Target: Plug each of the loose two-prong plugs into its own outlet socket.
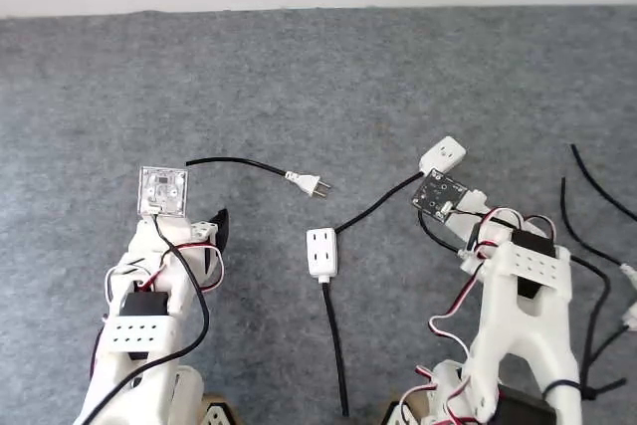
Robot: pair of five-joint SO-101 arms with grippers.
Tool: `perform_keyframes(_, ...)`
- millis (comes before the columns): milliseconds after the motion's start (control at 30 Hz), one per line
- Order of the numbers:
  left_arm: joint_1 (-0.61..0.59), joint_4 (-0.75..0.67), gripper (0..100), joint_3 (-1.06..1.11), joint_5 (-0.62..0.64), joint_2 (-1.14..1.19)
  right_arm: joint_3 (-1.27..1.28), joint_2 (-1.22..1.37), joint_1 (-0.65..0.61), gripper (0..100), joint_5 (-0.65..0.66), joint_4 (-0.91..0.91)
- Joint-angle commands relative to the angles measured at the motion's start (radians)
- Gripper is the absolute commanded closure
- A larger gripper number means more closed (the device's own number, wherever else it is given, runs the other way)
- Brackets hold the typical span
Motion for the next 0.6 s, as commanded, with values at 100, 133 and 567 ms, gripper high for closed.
perform_keyframes(100, 0.003, -0.026, 77, -0.005, -0.011, -0.008, 0.072, -0.005, 0.004, 99.0, 0.107, 0.035)
perform_keyframes(133, 0.003, -0.026, 77, -0.005, -0.011, -0.008, 0.094, -0.012, -0.002, 98.9, 0.137, 0.039)
perform_keyframes(567, 0.003, -0.026, 77, -0.005, -0.011, -0.008, 0.106, -0.013, -0.022, 98.8, 0.19, 0.16)
